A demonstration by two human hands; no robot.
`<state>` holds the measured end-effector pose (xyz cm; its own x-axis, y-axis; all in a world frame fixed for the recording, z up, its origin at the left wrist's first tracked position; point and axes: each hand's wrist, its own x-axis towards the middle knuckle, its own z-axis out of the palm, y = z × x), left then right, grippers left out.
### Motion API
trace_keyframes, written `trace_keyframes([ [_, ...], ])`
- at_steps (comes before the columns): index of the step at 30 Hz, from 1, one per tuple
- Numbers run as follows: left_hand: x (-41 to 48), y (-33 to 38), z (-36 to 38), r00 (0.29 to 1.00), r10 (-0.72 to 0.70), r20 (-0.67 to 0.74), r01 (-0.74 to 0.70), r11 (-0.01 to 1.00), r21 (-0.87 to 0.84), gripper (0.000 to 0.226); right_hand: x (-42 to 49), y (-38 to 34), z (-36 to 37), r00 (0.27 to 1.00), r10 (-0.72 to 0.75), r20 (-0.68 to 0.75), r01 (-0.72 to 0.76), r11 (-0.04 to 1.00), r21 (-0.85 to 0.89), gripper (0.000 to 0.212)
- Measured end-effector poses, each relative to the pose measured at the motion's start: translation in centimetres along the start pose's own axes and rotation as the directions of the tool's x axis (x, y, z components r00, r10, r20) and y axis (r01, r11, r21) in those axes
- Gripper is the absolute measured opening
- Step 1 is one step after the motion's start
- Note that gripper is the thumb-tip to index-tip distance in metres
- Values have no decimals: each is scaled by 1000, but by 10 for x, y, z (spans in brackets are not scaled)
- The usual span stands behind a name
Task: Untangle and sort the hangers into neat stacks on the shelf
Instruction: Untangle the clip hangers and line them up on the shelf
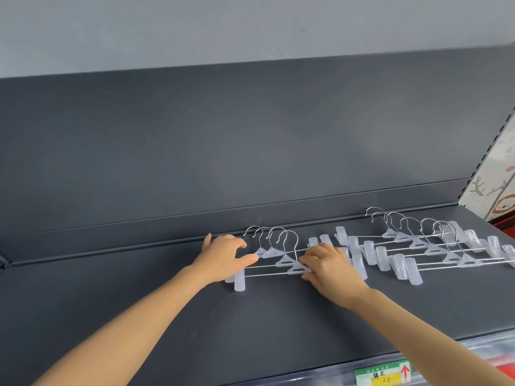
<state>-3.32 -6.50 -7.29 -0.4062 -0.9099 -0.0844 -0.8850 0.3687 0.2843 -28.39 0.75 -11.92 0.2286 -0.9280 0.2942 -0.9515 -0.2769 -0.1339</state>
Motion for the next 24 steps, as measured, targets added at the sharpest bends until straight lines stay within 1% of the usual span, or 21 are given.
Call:
trace_keyframes([
  [2, 0, 9, -5, 999, 34, -6, -34, 999, 1, 53, -2, 0, -1, 1000, -4, -4, 4, 1000, 11, 30],
  [6, -7, 20, -6, 997, 83, -3, -83, 996, 30, 57, -5, 3, -4, 1000, -22, 13, 21, 999, 47, 32],
  [12, -18, 19, 7, 997, 79, -6, -78, 991, 111, 79, -12, 4, -6, 990, -129, -61, 129, 992, -6, 44],
  [14, -23, 20, 12, 997, 79, -17, -76, 986, 150, 86, -13, 6, -3, 987, -148, -58, 147, 989, -26, 50],
  [18, -37, 26, 21, 997, 56, -58, -44, 982, 186, 87, -14, 8, 3, 986, -164, -22, 163, 985, -54, 63],
  [20, -46, 28, 26, 995, 50, -86, -32, 979, 201, 88, -17, 9, 2, 987, -162, 1, 162, 985, -63, 65],
  [22, -56, 30, 30, 995, 45, -89, -26, 979, 200, 88, -24, 8, 1, 988, -151, 29, 151, 988, -29, 65],
  [24, -65, 35, 32, 996, 35, -84, -17, 978, 208, 88, -34, 7, -4, 988, -151, 14, 151, 988, -35, 66],
])
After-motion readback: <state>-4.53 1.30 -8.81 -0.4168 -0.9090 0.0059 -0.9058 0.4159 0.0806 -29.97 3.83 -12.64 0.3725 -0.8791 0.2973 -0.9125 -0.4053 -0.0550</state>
